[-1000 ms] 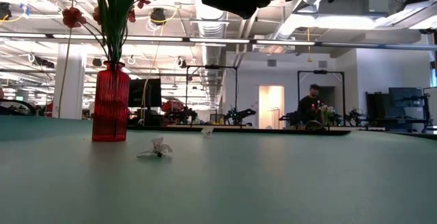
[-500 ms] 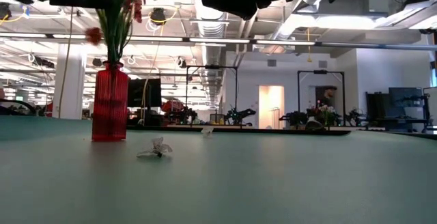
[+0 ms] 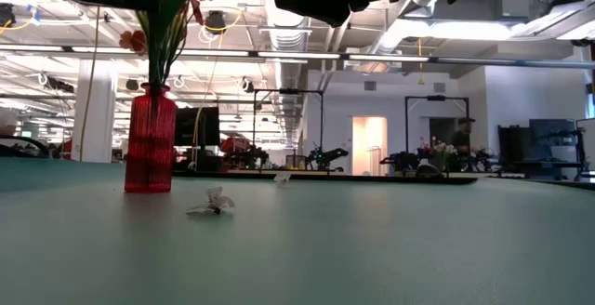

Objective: Sort flowers into vase by color
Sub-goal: Put the orange flowers into the red vase

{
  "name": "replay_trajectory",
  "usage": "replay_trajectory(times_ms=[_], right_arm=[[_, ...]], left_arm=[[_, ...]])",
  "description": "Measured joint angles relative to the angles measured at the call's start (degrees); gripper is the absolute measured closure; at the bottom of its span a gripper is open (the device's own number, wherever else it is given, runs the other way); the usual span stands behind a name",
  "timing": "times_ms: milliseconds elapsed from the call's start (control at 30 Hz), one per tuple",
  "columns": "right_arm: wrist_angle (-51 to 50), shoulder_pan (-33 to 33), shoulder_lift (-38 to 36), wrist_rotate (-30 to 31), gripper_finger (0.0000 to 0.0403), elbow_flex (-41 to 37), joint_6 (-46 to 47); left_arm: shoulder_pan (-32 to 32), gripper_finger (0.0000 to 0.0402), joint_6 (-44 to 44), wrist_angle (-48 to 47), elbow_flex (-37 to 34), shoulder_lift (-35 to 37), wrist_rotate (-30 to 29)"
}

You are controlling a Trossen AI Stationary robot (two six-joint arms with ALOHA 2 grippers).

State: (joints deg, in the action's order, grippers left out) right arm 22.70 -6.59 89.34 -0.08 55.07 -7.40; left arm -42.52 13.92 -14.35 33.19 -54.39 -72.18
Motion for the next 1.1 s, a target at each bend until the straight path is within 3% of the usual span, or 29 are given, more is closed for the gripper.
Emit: replay_trajectory(times_ms=[300,600,1100], right_arm=[[-0.5,-0.1,0.0,-0.2,0.0081,0.0,-0.1],[-1.3,-0.1,0.0,-0.2,0.0081,0.0,-0.1],[-0.3,-0.1,0.0,-0.2,0.0081,0.0,0.4]], left_arm=[[0.0,0.0401,9.8,-1.5,-3.2,0.0,-3.8],[0.0,0.0401,18.8,-1.2,-7.6,0.0,-3.2],[7.7,0.0401,21.1,-1.5,-8.1,-0.1,10.6]])
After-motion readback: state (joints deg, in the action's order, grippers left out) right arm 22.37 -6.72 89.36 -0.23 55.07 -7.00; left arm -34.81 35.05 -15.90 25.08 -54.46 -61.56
